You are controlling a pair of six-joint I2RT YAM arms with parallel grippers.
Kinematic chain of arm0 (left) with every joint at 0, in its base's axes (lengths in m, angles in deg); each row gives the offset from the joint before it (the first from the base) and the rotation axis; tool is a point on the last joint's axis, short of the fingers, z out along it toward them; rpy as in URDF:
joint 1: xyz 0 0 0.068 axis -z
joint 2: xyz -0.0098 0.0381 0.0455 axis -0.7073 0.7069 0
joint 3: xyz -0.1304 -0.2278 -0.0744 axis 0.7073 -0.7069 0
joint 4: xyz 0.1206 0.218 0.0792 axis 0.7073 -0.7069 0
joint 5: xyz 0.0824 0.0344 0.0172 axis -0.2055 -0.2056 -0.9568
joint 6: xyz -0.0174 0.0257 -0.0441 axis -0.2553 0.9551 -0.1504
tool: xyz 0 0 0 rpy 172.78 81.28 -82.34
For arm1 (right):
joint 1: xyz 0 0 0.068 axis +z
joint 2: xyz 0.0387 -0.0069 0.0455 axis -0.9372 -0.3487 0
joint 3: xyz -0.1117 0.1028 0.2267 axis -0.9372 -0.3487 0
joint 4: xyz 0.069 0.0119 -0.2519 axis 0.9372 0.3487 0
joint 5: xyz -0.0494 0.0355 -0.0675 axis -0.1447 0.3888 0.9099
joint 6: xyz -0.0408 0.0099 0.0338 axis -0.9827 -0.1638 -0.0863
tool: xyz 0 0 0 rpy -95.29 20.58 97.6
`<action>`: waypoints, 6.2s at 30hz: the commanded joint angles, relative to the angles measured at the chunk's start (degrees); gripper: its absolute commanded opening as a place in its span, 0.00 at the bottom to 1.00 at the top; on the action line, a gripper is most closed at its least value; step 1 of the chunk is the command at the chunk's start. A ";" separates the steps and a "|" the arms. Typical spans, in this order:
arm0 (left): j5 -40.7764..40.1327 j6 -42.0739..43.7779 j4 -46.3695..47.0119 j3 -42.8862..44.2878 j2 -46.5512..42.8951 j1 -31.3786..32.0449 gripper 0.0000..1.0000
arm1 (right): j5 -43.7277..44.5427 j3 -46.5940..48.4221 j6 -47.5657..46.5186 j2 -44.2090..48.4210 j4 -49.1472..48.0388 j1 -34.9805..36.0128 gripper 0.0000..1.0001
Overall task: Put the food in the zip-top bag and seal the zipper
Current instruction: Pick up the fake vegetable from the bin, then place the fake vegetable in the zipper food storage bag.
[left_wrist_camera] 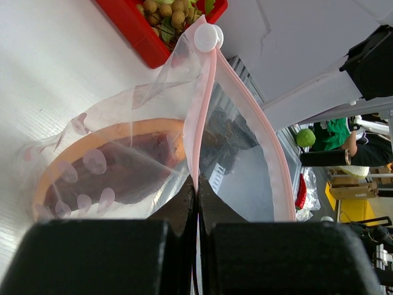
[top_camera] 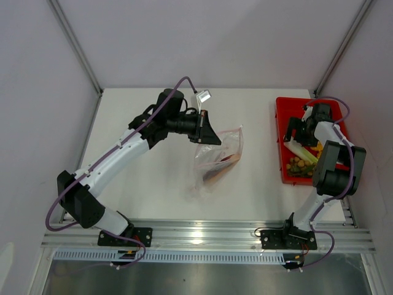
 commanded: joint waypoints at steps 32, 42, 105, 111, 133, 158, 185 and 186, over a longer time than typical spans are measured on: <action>1.88 -1.36 1.76 0.82 2.17 -0.65 0.01 | 18.85 7.93 1.46 -8.30 -7.01 4.17 0.30; 1.44 -3.20 2.37 0.56 1.56 -0.56 0.01 | 24.91 15.05 0.76 2.85 -5.16 4.09 0.00; -2.25 -7.86 4.31 -2.25 -2.57 -0.21 0.01 | 39.41 13.29 40.75 43.12 -46.20 65.78 0.00; -1.90 -8.12 4.83 -2.60 -2.31 -0.12 0.01 | 40.82 14.17 37.15 40.84 -50.06 67.02 0.00; -1.55 -8.47 5.71 -3.04 -2.57 -0.12 0.01 | 43.28 12.51 29.41 41.10 -54.81 69.48 0.00; -1.90 -8.74 6.42 -3.48 -2.48 -0.04 0.00 | 43.11 14.35 29.58 40.31 -54.55 69.92 0.00; -6.12 -9.09 5.87 0.04 -4.85 -0.91 0.01 | 50.31 8.64 35.12 47.34 -39.97 75.01 0.00; -6.03 -9.79 6.24 0.12 -5.03 -0.83 0.01 | 50.58 7.77 35.21 47.78 -39.87 75.01 0.00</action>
